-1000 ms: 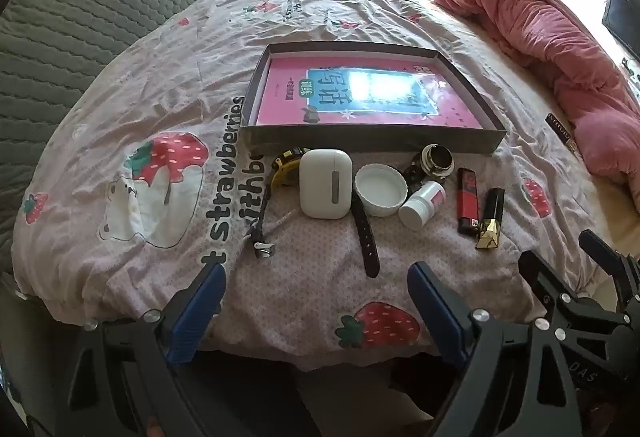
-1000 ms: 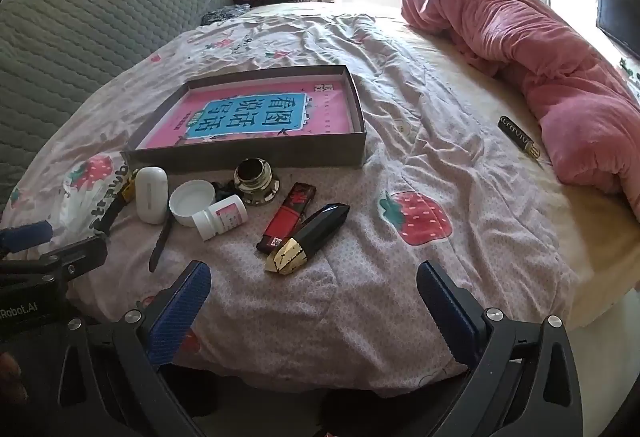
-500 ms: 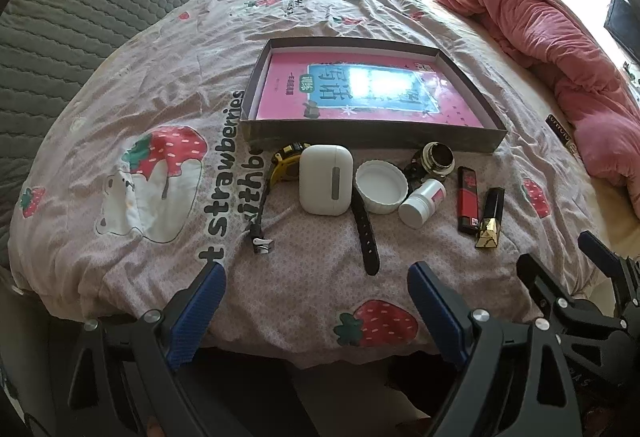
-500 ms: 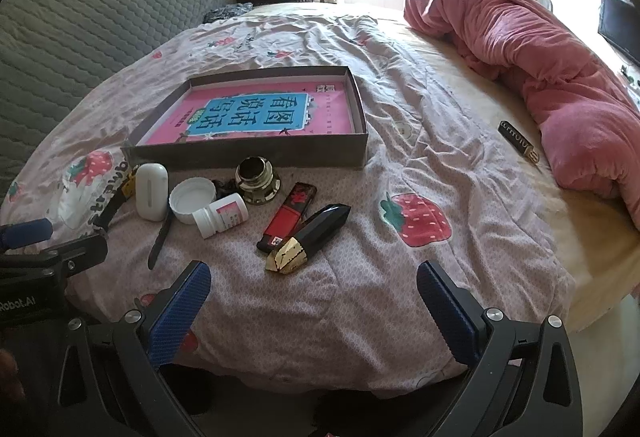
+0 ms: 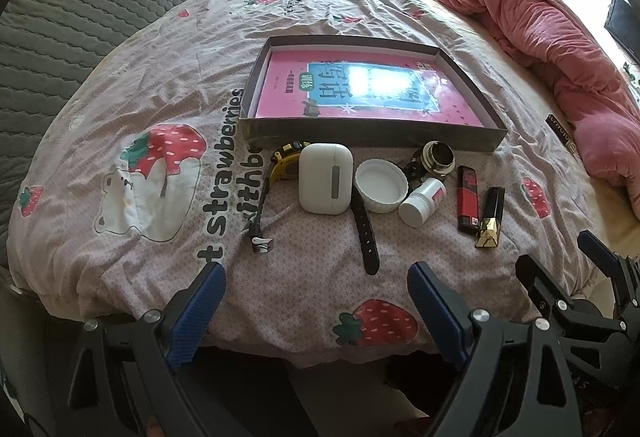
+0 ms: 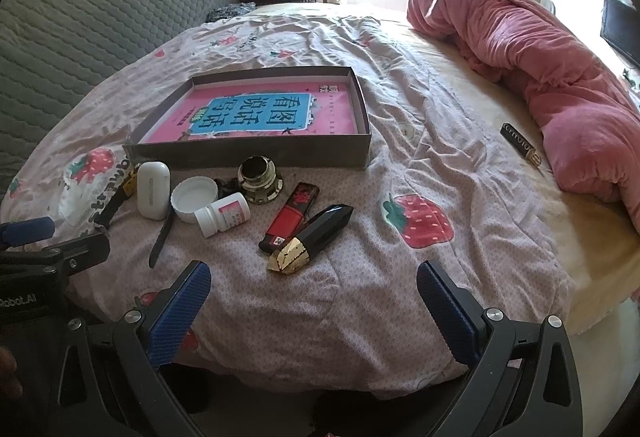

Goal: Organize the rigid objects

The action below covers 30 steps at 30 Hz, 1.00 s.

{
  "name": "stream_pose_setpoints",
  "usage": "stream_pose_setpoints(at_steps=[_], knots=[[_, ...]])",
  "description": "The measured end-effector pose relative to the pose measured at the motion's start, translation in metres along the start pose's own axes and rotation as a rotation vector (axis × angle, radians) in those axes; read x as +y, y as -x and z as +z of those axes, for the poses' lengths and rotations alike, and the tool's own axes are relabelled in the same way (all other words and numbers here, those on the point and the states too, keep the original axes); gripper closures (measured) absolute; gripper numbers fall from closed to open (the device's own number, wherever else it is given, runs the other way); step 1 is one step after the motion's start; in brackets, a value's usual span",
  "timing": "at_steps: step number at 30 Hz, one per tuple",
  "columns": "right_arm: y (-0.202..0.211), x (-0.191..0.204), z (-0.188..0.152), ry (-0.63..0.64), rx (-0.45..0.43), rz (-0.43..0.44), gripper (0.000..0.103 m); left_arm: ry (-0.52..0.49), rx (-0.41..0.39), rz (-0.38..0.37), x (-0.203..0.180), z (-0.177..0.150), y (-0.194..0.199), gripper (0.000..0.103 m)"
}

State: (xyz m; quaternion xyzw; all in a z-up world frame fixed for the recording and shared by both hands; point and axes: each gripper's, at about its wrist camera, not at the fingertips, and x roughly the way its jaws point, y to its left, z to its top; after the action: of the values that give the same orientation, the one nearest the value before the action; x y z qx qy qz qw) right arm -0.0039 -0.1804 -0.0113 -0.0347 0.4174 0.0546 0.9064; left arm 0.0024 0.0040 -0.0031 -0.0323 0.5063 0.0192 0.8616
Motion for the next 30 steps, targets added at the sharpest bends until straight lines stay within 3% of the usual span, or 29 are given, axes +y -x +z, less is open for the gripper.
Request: stream_pose_setpoints(at_steps=[30], knots=[[-0.003, 0.002, 0.001, 0.015, 0.000, 0.006, 0.001, 0.026, 0.006, 0.025, 0.011, 0.001, -0.008, 0.010]])
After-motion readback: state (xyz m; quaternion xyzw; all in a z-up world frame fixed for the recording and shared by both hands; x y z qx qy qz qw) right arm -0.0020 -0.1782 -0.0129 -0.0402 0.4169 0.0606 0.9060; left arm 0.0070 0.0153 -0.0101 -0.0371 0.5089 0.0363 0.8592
